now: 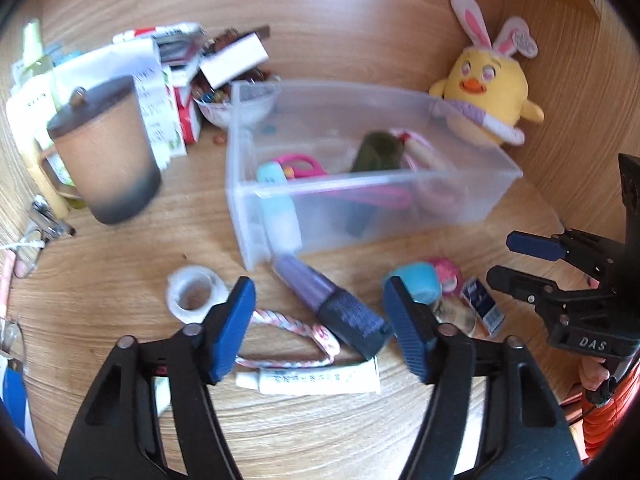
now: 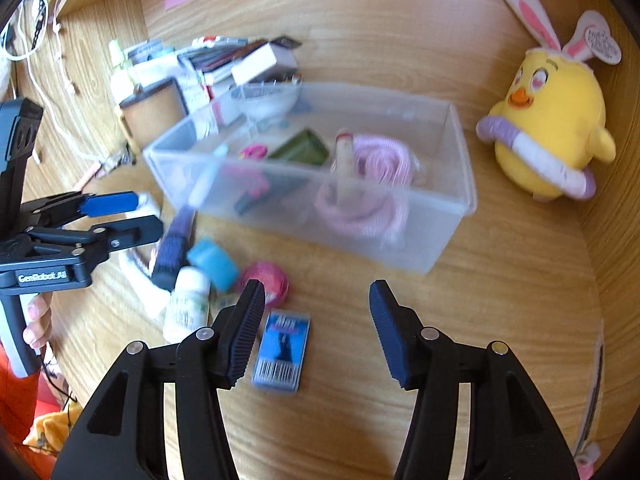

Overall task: Organize objects
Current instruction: 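Grasp the blue Max box with the right gripper while the left grasps the purple-capped black bottle, then carry the Max box with the right gripper while the left carries the black bottle into the clear box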

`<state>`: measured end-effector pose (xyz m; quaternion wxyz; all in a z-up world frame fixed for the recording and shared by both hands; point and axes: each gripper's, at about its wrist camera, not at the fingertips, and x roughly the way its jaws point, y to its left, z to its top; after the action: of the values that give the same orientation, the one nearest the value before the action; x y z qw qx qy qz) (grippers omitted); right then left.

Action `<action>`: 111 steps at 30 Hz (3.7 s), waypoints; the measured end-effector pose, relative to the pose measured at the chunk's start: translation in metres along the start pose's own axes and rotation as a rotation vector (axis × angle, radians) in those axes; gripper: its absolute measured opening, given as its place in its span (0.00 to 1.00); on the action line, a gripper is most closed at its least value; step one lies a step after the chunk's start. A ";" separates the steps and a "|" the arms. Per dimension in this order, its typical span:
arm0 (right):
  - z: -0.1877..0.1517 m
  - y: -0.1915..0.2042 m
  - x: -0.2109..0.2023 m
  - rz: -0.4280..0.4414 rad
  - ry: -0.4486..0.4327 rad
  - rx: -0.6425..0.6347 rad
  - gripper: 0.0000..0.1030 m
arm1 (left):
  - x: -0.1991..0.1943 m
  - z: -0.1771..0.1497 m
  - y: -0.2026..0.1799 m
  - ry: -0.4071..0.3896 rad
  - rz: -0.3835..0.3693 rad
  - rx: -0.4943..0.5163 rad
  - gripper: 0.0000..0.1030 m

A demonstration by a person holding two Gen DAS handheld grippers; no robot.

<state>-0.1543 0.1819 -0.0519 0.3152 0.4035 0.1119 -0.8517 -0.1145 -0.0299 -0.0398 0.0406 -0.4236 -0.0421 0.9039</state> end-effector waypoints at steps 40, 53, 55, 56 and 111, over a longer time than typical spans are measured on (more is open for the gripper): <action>-0.029 0.000 0.006 0.009 0.034 0.019 0.24 | 0.015 -0.019 -0.012 0.031 0.017 0.046 0.25; -0.014 -0.003 -0.023 0.008 -0.071 0.055 0.24 | -0.030 -0.013 -0.015 -0.091 -0.016 0.043 0.25; -0.010 -0.001 -0.029 0.009 -0.093 0.051 0.24 | -0.036 -0.009 -0.017 -0.113 -0.022 0.043 0.25; -0.008 0.001 -0.031 0.009 -0.102 0.051 0.24 | -0.040 -0.008 -0.018 -0.125 -0.027 0.045 0.25; 0.076 -0.011 0.010 -0.034 -0.129 0.043 0.43 | -0.031 0.068 -0.001 -0.202 0.008 0.032 0.70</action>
<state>-0.2132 0.1520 -0.0111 0.2985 0.3525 0.0798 -0.8833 -0.1470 -0.0353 0.0269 0.0392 -0.3300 -0.0299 0.9427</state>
